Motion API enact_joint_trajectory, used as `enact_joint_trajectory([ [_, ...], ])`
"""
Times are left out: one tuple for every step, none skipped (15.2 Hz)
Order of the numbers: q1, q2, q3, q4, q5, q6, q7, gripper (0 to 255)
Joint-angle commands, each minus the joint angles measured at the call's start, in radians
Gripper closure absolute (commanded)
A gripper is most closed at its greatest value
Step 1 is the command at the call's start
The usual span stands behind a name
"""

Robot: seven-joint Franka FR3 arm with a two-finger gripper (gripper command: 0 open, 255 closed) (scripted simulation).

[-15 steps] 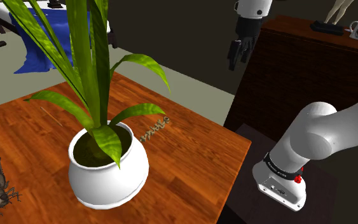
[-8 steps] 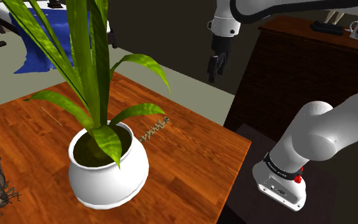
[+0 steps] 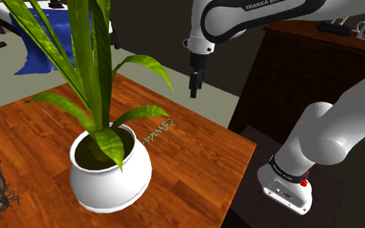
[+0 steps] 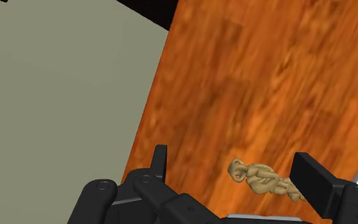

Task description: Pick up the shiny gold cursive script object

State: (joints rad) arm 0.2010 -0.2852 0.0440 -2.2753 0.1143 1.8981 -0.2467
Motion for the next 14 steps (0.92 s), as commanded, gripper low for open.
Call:
enact_joint_trajectory([
  [0.02,0.058,0.007,0.016,0.022,0.036,-0.044,0],
  [0.03,0.088,0.011,0.027,0.033,0.052,-0.064,0],
  [0.04,0.118,0.016,0.04,0.044,0.067,-0.085,0],
  [0.049,0.148,0.021,0.053,0.055,0.08,-0.105,0],
  [0.058,0.178,0.027,0.067,0.065,0.093,-0.125,0],
  [0.067,0.208,0.033,0.081,0.076,0.105,-0.145,0],
  [0.075,0.237,0.04,0.097,0.086,0.116,-0.165,0],
  [0.083,0.266,0.048,0.112,0.095,0.127,-0.184,0],
  [0.091,0.295,0.055,0.129,0.104,0.136,-0.203,0],
  [0.099,0.324,0.063,0.146,0.113,0.145,-0.222,0],
  [0.107,0.352,0.072,0.163,0.121,0.153,-0.24,0],
  [0.114,0.38,0.081,0.181,0.129,0.161,-0.258,0],
  [0.12,0.401,0.087,0.194,0.134,0.166,-0.271,0],
  [0.12,0.407,0.088,0.188,0.134,0.178,-0.273,0],
])
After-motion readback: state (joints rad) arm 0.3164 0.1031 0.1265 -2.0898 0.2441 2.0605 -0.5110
